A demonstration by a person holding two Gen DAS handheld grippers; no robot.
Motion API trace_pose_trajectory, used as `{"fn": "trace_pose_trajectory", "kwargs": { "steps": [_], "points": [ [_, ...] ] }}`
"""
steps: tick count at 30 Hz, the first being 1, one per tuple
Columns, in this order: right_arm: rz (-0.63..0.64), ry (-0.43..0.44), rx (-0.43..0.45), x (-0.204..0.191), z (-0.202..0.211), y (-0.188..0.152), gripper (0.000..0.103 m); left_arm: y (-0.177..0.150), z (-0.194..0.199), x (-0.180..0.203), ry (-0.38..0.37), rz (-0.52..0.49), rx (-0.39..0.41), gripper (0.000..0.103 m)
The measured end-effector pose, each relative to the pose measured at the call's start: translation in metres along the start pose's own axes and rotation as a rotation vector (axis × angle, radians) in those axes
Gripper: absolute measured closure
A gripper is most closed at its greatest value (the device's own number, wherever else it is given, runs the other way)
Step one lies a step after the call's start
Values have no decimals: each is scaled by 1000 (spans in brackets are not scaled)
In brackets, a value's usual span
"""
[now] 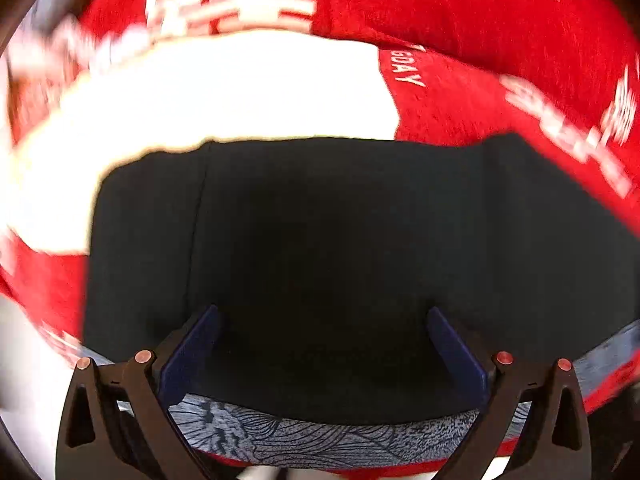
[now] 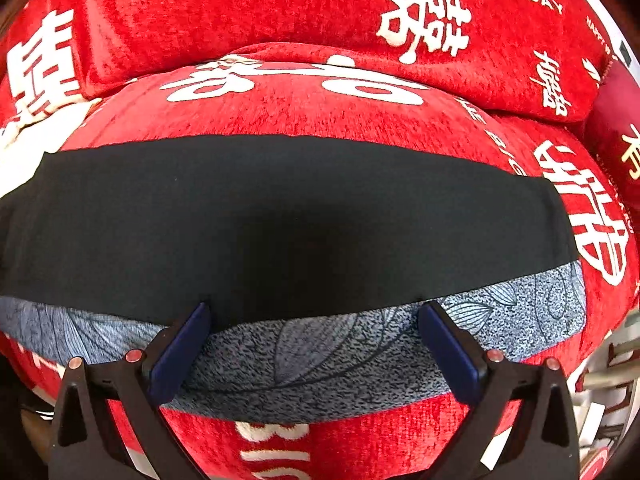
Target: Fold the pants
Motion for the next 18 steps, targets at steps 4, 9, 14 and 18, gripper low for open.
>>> {"fn": "trace_pose_trajectory", "kwargs": {
  "steps": [4,9,14,18],
  "points": [
    [9,18,31,-22,14,10,0,14,15,-19,91,24,76,0],
    [116,90,49,-99,10,44,0,53,2,-36,173,88,65,0],
    [203,147,58,-202,-15,93,0,70,-31,-42,217,98,-10,0],
    [221,121,-11,-250,-51,121,0,67,-33,-42,220,69,13,0]
  ]
}}
Point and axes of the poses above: each gripper's, at about its wrist camera, not at the fingertips, and z roughly against the way its jaws point, x to its right, y to its top, the point moved 4 cm from there along -z, roughly the way its jaws point, and after that the axes turned 7 degrees about y, right-handed, at the moved point
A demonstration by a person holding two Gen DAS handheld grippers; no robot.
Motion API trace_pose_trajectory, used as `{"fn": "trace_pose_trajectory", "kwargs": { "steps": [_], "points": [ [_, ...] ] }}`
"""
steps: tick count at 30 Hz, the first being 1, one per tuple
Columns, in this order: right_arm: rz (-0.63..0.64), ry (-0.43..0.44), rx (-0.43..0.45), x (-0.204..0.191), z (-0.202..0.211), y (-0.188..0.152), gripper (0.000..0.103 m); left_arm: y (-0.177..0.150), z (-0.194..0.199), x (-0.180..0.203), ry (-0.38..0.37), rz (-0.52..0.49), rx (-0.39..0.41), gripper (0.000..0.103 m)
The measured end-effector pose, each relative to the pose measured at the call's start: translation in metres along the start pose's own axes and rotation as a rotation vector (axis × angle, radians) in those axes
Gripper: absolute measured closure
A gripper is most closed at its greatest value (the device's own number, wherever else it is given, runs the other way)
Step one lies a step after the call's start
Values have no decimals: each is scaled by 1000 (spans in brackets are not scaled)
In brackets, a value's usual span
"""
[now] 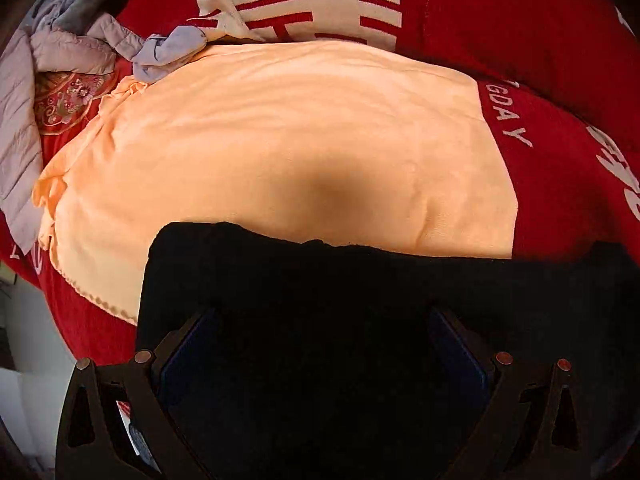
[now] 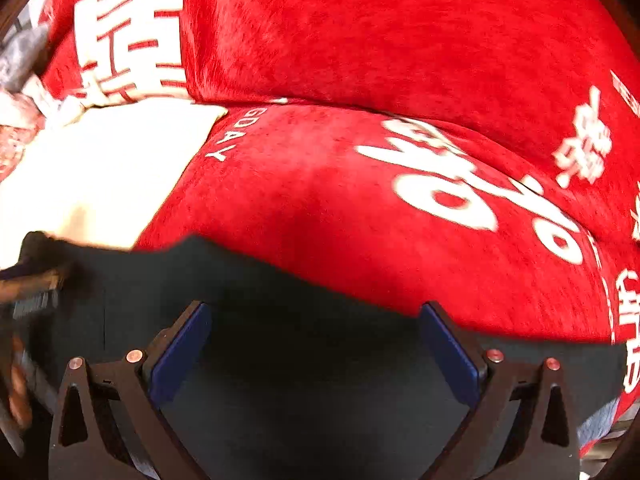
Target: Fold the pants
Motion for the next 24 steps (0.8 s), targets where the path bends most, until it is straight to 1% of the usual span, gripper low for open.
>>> {"fn": "trace_pose_trajectory", "kwargs": {
  "steps": [3,4,6,7,8,9,10,11,12,13,14,15,17,18,19,21,22,23,24],
  "points": [
    [-14,-53,-70,-1,-36,14,0,4,-5,-2,-32,-6,2,0],
    [-35,-44,-73,1,-39,17,0,2,-2,-3,-36,-21,0,0],
    [-90,-49,-83,6,-35,20,0,-3,10,-6,-47,-22,0,0],
    [-116,-60,-74,9,-27,20,0,-3,15,-11,-60,-4,7,0],
    [-130,-57,-45,9,-16,20,0,-3,17,-16,-56,15,11,0],
    [-132,-43,-31,7,-10,21,0,-4,16,-20,-48,26,6,0],
    [-124,-14,-37,1,-7,21,0,-6,12,-24,-31,43,-16,0],
    [-109,-4,-57,-5,-11,20,0,-8,4,-26,-18,54,-44,0],
    [-88,-10,-87,-10,-17,20,0,-11,-8,-26,-23,54,-79,0],
    [-53,-34,-154,-17,-33,16,0,-11,-9,-26,-19,46,-66,0],
    [-40,-40,-202,-20,-43,11,1,-12,-4,-25,-10,33,-56,0],
    [-50,-43,-207,-20,-45,9,1,-15,1,-27,-14,27,-63,0],
    [-76,-47,-167,-22,-26,8,0,-23,15,-35,-47,40,-48,0],
    [-71,-35,-156,-26,-16,3,0,-30,23,-40,-71,54,-35,0],
    [-70,12,-138,-33,1,-8,0,-41,32,-43,-105,63,-32,0],
    [-59,83,-126,-44,21,-33,0,-57,40,-45,-144,44,-27,0],
    [-41,98,-127,-48,29,-53,0,-67,42,-45,-137,25,-16,0],
    [-27,95,-130,-51,33,-67,0,-72,40,-46,-119,11,-10,0],
    [-8,81,-137,-51,34,-85,0,-81,30,-45,-93,-9,-28,0]
  ]
}}
Point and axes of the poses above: each gripper's, at about its wrist camera, not at the fingertips, and z roughly against the way its jaws point, x to its right, y to its top, the point moved 4 cm from there along -z, roughly the way its jaws point, and after that the axes turned 7 degrees about y, right-handed, at the moved point
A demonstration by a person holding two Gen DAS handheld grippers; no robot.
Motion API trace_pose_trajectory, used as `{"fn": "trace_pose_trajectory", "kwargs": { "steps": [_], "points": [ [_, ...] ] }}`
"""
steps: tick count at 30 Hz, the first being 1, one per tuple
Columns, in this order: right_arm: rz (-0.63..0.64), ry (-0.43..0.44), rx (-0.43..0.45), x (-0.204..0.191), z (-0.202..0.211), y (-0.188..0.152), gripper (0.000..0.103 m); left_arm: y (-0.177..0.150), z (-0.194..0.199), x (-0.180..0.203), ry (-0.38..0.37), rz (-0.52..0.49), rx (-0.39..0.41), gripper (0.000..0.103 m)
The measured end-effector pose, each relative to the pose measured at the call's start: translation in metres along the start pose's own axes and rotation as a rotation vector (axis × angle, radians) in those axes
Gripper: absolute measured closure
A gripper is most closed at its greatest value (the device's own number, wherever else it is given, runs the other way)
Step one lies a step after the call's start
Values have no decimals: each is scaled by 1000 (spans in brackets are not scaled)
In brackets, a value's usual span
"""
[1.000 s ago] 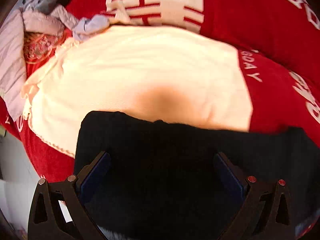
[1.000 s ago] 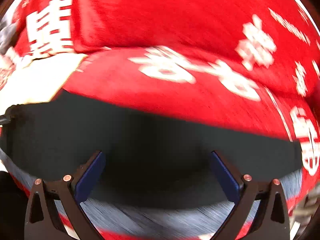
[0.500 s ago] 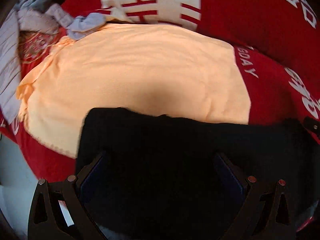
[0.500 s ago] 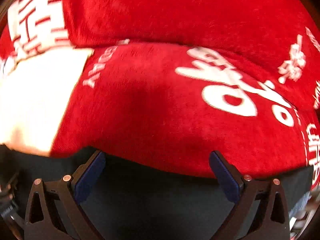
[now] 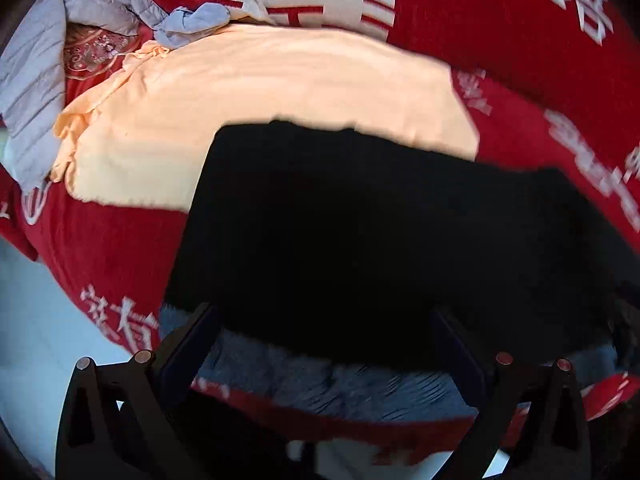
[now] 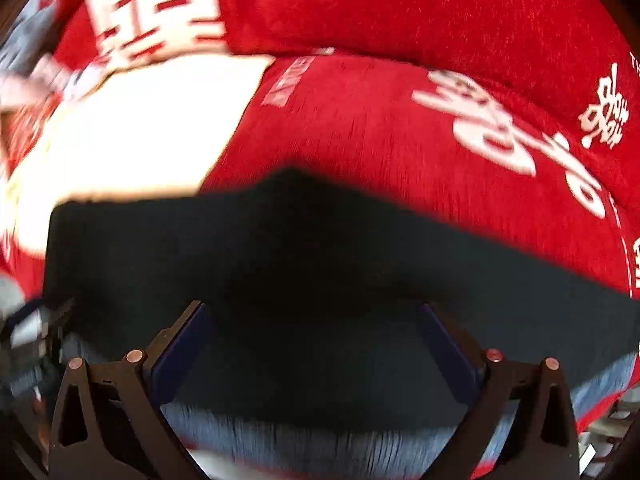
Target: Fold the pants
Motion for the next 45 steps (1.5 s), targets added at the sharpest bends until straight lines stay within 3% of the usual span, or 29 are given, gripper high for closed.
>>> {"fn": "trace_pose_trajectory", "kwargs": {
  "steps": [2,3,4,7,9,12,15,18,21,26,31,35,39,42,43,45],
  "points": [
    [38,-68,-27,4,-10,-27,0,-9,-18,-7,0,23,-50,0],
    [43,-53,-16,10,-13,-38,0,-10,-17,-10,-11,42,-35,0],
    [38,-29,17,14,-8,-41,0,-11,-16,-13,-4,45,-30,0],
    [2,-69,29,45,7,-49,0,-12,-21,-25,35,54,-59,0],
    [-56,-95,19,68,13,-54,0,-14,-21,-34,21,112,-92,0],
    [-103,-84,43,80,29,-60,0,-14,-3,-28,-18,133,-50,0],
    [-56,-29,51,74,25,-71,0,-21,6,13,-104,38,-34,0],
    [-24,-89,31,78,10,-79,0,-34,-7,51,8,-110,-56,0],
    [-25,-103,57,92,26,-86,0,-37,-2,62,26,-110,-66,0],
    [-210,-100,142,180,79,-109,0,-25,45,123,-33,-233,37,0],
    [-462,-163,202,306,122,-153,0,-16,65,211,-147,-325,13,0],
    [-624,-99,253,380,139,-193,0,-16,74,299,-187,-415,16,0],
    [-654,-33,265,409,131,-213,0,-21,58,363,-153,-481,-31,0],
    [-658,62,283,425,114,-209,3,-14,58,381,-128,-432,-19,0],
    [-657,85,283,431,106,-207,8,-13,60,384,-122,-435,-30,0],
    [-617,48,319,431,105,-200,8,-10,62,389,-121,-440,-25,0]
  ]
}}
Point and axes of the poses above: each gripper's, at about its wrist camera, not at the fingertips, and z roughly against the way its jaws point, x to its right, y to its top, the point moved 4 cm from there along -z, roughly the way its jaws point, and after that the axes turned 7 degrees about y, right-handed, at the moved point
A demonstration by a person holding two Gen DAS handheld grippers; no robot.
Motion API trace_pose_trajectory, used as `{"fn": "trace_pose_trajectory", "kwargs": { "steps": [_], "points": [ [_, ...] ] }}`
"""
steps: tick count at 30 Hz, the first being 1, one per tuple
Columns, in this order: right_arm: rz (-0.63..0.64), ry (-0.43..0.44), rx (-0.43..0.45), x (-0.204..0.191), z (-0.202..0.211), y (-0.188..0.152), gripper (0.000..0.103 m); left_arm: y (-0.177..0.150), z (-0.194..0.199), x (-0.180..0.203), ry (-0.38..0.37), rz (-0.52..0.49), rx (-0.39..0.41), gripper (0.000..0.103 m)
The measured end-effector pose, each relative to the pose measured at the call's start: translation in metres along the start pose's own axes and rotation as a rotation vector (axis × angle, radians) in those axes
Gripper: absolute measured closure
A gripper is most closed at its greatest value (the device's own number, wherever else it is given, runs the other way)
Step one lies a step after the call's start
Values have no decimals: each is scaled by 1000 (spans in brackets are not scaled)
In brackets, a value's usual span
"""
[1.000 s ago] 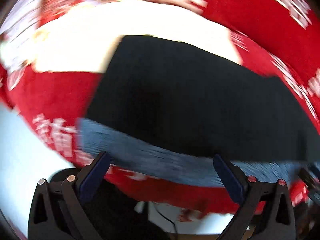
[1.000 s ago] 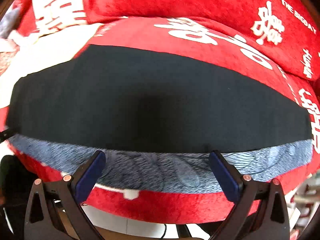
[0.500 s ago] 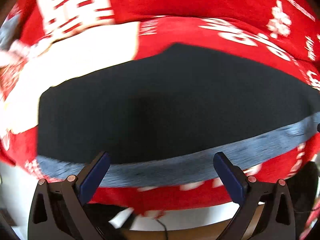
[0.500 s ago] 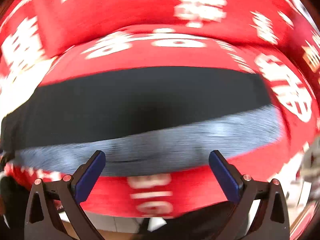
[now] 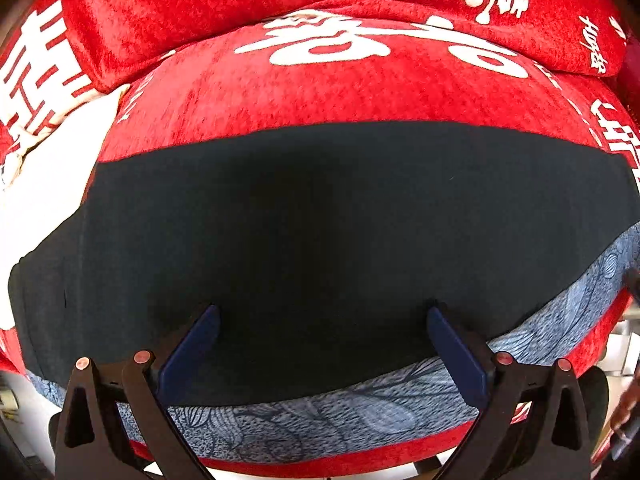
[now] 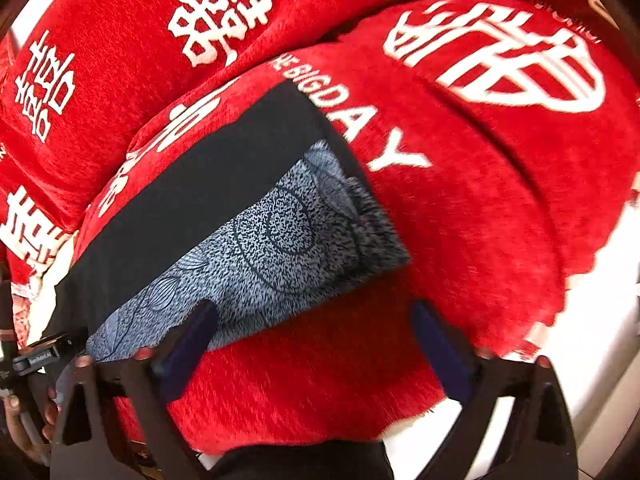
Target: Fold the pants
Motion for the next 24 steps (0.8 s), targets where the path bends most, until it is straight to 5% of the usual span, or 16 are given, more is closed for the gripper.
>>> {"fn": "trace_pose_trajectory", "kwargs": {
  "steps": [7,9,10,11,15,17,20,24],
  "points": [
    [71,47,66,-18,-10,19,13,5,2,14,15,47,6,0],
    [57,57,101,-16,-10,27,40,9,2,18,17,51,6,0],
    [36,76,105,-14,-10,30,65,13,7,22,17,53,15,0],
    [-17,132,100,-8,-8,32,78,14,8,23,16,55,26,0],
    [-19,133,124,-11,-1,32,80,26,22,54,-17,16,64,0],
    [-36,132,97,-9,-9,30,67,29,20,73,-36,-10,46,0],
    [-114,249,124,-2,-11,32,49,28,4,86,-23,13,-9,0],
    [-45,200,105,-18,-13,34,46,24,7,86,-10,29,9,0]
  ]
}}
Point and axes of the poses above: each gripper's, at about its wrist camera, not at the fingertips, and z roughly against the way its jaws point, x to its right, y to its top, the point moved 4 cm from there along -z, roughly the way its jaws point, and after that the axes turned 7 degrees about y, right-handed, at the moved point
